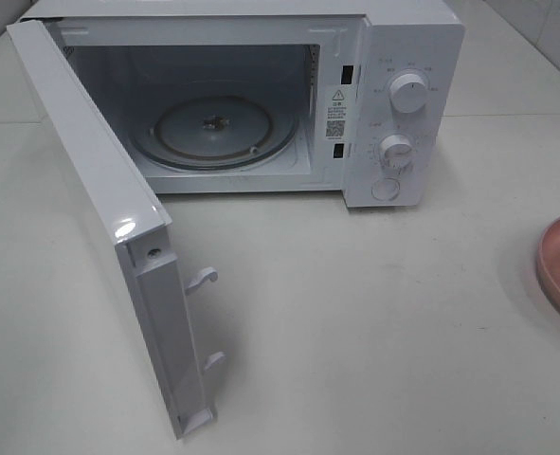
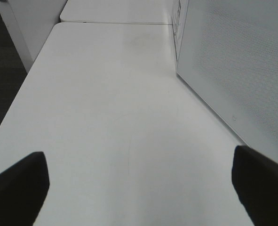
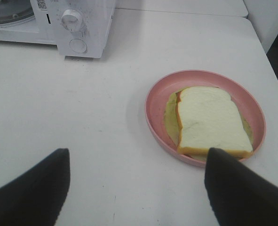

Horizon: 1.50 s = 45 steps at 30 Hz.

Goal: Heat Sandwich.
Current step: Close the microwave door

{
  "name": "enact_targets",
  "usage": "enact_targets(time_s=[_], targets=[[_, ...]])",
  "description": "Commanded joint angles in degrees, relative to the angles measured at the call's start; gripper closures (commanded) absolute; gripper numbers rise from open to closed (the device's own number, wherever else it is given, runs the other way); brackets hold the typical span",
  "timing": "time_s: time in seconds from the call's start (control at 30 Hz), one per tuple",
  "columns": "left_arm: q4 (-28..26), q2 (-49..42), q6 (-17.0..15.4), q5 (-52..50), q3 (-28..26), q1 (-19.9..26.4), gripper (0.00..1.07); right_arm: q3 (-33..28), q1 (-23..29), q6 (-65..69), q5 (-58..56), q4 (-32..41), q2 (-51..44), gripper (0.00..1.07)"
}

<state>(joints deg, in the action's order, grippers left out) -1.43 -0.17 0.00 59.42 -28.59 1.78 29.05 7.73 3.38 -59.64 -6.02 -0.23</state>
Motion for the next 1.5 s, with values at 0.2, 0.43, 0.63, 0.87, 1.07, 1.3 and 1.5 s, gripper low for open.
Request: enact_targets(time_s=[0.2, 0.43, 0.63, 0.87, 1.07, 1.3, 1.5], targets=[[-0.1, -1.3, 0.0, -0.6, 0.3, 0.2, 0.05, -0.1, -0.2, -0.3, 0.3, 0.0, -1.5, 0.31], [-0.1, -1.3, 0.0, -0.6, 0.3, 0.2, 0.05, -0.1, -0.2, -0.2, 0.3, 0.0, -1.5, 0.31], [-0.1, -1.3, 0.0, -0.6, 0.3, 0.2, 0.05, -0.1, -0.2, -0.2, 0.3, 0.0, -1.5, 0.31], [-0.1, -1.3, 0.0, -0.6, 0.3, 0.2, 0.05, -0.1, -0.2, -0.2, 0.3, 0.0, -1.5, 0.31], [-0.1, -1.2, 0.0, -0.6, 0.3, 0.2, 0.05, -0.1, -0.2, -0.2, 0.3, 0.0, -1.5, 0.31], [-0.1, -1.2, 0.0, -0.6, 0.3, 0.2, 0.05, -0.1, -0.2, -0.2, 0.3, 0.0, -1.5, 0.31], [1.1, -1.0, 0.0, -3.3, -1.9, 0.2, 0.05, -0.1, -0.2, -0.2, 0.3, 0.0, -1.5, 0.31]])
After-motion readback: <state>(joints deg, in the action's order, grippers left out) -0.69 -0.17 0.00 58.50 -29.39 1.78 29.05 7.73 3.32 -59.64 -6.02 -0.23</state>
